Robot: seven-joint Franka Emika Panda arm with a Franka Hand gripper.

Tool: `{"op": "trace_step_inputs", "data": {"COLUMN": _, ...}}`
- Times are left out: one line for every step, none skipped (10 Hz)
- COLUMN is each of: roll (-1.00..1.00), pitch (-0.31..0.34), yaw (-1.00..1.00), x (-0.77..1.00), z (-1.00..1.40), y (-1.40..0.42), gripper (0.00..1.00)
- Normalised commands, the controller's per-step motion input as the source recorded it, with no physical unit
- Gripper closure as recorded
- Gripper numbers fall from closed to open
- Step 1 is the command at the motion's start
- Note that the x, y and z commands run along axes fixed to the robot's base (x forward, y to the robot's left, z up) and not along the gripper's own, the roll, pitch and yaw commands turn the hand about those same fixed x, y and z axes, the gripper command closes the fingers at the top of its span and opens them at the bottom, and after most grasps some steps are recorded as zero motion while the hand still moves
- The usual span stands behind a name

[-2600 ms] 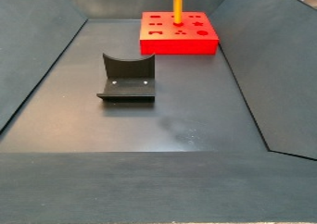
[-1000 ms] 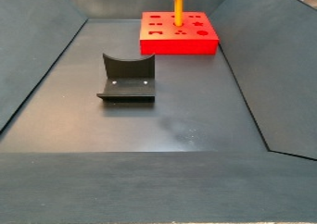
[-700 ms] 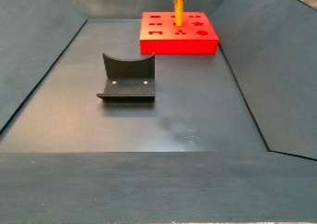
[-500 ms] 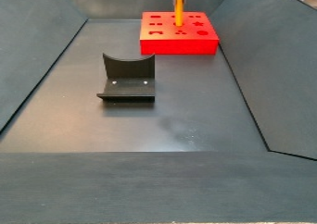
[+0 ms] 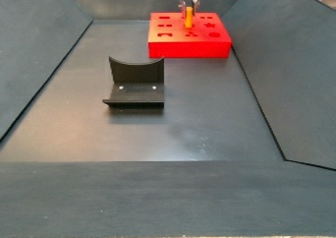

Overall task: Pick up the oval object. Move up. Move to above the board. Insert the oval object.
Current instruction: Insert the oval object.

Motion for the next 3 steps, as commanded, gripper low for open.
{"op": "trace_step_inputs", "data": {"roll": 0.03, "pitch": -0.189, "yaw": -0.05, "x": 0.03, "z": -0.65, "y": -0.01, "gripper": 1.0}}
{"op": "trace_step_inputs", "data": {"roll": -0.02, "pitch": 0.0, "yaw": -0.11, "x": 0.05, "z": 0.0, "y": 0.01, "gripper": 1.0}}
{"op": "trace_step_inputs", "data": {"roll": 0.0, "pitch": 0.0, "yaw": 0.0, "x": 0.0, "z": 0.0, "y": 0.0, "gripper": 1.0}}
